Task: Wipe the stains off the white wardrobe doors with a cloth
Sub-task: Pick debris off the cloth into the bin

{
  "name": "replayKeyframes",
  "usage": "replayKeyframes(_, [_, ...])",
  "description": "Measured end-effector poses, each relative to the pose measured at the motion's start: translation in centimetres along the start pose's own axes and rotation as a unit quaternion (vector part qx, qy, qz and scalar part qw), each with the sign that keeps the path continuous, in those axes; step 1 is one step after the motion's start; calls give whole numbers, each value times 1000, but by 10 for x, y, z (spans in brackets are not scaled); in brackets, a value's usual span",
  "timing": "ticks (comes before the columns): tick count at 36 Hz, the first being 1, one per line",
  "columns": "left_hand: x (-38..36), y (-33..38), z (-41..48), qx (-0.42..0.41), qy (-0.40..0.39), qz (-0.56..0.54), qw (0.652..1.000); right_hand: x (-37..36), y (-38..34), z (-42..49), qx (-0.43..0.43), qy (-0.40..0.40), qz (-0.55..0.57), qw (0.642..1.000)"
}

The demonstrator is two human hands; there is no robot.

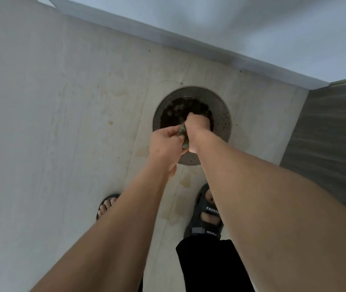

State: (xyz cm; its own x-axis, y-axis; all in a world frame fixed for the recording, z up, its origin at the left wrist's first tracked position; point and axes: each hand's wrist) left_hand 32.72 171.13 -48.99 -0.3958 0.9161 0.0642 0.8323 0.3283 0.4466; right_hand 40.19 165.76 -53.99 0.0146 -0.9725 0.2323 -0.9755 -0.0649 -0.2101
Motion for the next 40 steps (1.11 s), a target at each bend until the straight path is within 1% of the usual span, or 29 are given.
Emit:
replayKeyframes(1, [0,0,0,-7,-5,20,1000,2,1,0,-7,5,19,1000])
replayKeyframes(4, [4,8,0,-25,-41,72,996,13,4,5,3,-16,46,999])
replayKeyframes(6, [10,22,0,-21,-60,86,994,28,0,-7,9,-29,73,997])
replayKeyframes(7, [15,25,2,-11,-60,85,995,34,3,-11,15,-51,80,995])
replayKeyframes(8, [19,31,4,-5,-52,83,995,43,4,-15,27,-76,75,994])
replayKeyframes(10, [26,39,7,-6,-11,80,997,60,8,-26,48,-129,47,989])
replayKeyframes(12, [25,41,5,-10,22,62,998,73,14,-33,57,-182,44,981])
replayKeyframes(14, [17,40,-1,3,37,19,999,80,20,-35,50,-231,96,967])
replayKeyframes(16, [7,33,-5,41,38,-30,998,84,22,-41,38,-274,163,947])
replayKeyframes(18, [0,27,-11,100,4,-54,994,86,24,-43,35,-283,190,940])
replayKeyframes(20, [-1,23,-19,156,-69,-82,982,83,27,-41,48,-260,164,950])
replayKeyframes(22, [1,19,-25,161,-102,-61,980,79,28,-40,56,-224,130,964])
replayKeyframes(24, [5,17,-24,131,-86,-1,988,76,25,-42,54,-197,117,972])
replayKeyframes(26, [15,21,-24,106,-74,48,990,74,19,-38,31,-189,146,971])
replayKeyframes(27, [21,24,-25,94,-90,63,990,73,17,-36,0,-199,186,962])
replayKeyframes(29, [31,31,-28,75,-143,89,983,72,14,-29,-77,-239,270,930])
replayKeyframes(30, [34,35,-30,70,-161,112,978,70,12,-27,-116,-261,289,914])
replayKeyframes(32, [35,39,-32,63,-158,174,970,66,7,-25,-157,-305,249,906])
replayKeyframes(34, [30,41,-31,57,-117,220,967,61,-4,-30,-146,-336,156,917])
replayKeyframes(35, [28,41,-30,54,-90,228,968,59,-11,-34,-121,-340,107,926])
replayKeyframes(36, [26,40,-29,53,-61,226,971,56,-18,-38,-88,-333,54,937])
replayKeyframes(38, [22,37,-27,51,-11,203,978,49,-26,-48,16,-277,-69,958])
replayKeyframes(39, [19,36,-27,49,10,190,980,44,-27,-53,80,-240,-135,958])
replayKeyframes(40, [16,35,-27,43,30,182,982,39,-24,-59,142,-202,-192,950])
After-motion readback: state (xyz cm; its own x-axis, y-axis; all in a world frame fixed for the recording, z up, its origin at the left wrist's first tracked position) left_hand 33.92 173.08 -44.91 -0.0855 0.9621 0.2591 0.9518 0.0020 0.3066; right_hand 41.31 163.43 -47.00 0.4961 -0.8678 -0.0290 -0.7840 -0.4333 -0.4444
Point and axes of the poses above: each hand's wrist, its own z-axis towards the middle knuckle, its own x-axis out of the back of the hand, y = z × x, and after that the axes turned 8 degrees about z, right-handed
